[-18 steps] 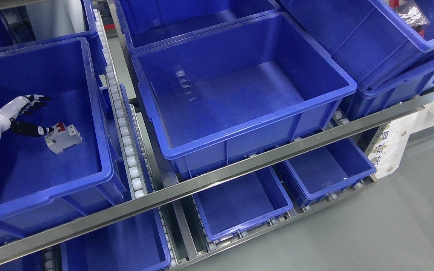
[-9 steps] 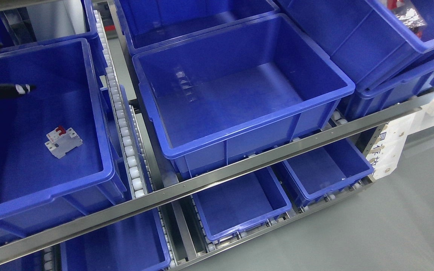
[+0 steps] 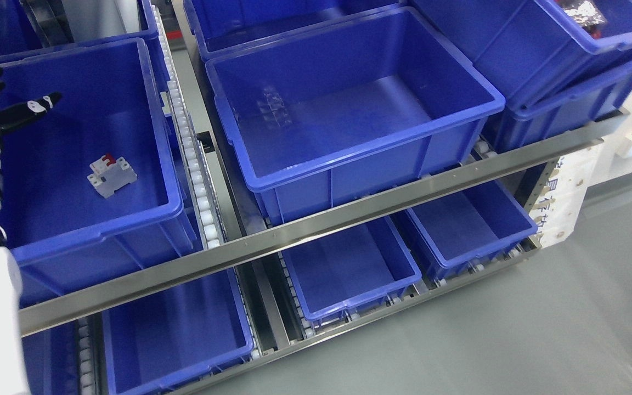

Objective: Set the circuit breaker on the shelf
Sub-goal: 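Withdraw the open left hand up from the bin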

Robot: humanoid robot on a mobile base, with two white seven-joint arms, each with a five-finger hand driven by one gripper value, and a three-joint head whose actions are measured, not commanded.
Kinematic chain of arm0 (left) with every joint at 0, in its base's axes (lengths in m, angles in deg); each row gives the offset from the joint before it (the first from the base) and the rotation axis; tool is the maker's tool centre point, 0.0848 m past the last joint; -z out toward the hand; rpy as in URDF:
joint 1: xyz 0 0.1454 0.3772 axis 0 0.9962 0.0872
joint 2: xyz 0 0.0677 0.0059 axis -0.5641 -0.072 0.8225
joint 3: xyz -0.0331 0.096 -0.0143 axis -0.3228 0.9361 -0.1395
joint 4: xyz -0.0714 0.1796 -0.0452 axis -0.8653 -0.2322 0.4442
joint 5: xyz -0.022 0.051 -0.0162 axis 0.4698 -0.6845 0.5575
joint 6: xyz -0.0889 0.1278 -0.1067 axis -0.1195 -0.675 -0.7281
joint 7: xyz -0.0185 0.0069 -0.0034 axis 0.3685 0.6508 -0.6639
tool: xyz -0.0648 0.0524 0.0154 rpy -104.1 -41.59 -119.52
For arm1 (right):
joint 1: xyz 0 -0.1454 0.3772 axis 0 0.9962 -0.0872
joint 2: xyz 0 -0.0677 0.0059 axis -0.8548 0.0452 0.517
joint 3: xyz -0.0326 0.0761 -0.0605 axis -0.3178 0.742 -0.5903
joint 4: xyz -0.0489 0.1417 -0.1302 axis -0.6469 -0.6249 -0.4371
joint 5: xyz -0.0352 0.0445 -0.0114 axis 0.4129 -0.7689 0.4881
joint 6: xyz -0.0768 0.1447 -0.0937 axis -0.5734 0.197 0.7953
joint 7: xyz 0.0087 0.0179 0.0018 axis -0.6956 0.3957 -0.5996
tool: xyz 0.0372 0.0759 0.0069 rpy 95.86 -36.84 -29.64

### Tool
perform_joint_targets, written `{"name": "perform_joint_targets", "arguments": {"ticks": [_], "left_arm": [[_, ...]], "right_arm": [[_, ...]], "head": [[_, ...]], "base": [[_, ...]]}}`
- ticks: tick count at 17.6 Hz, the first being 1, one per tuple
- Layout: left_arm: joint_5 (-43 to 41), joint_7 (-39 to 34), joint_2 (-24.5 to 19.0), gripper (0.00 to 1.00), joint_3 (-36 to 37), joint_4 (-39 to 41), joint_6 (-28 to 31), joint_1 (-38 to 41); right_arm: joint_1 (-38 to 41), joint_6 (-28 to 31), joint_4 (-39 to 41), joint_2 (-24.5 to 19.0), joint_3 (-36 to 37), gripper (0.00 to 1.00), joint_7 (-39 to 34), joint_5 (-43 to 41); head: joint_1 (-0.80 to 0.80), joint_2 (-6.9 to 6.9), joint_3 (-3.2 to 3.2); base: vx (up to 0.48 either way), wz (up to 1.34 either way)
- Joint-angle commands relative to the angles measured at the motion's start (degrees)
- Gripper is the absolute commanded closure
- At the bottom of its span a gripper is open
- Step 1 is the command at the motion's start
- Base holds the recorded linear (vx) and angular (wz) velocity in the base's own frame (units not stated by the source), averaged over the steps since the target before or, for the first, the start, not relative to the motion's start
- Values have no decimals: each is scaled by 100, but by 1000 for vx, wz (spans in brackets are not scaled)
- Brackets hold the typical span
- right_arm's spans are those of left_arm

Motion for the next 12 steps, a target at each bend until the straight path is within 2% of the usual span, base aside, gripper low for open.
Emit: {"name": "perform_joint_targets", "arguments": {"ticks": [1, 6, 12], "left_arm": [[330, 83, 865, 1, -285, 2532, 105, 1159], [322, 31, 953, 1, -303, 2550, 140, 1160], [330, 57, 979, 1, -329, 2568, 140, 1178]], "right_arm": [[0, 316, 0, 100, -114, 0, -3, 0], [0, 316, 0, 100, -114, 0, -3, 0], [0, 316, 0, 100, -114, 0, -3, 0]], "head": [[0, 0, 0], [0, 0, 0], [0, 0, 0]], "base": [[-220, -103], [-222, -122], [-112, 20]]}}
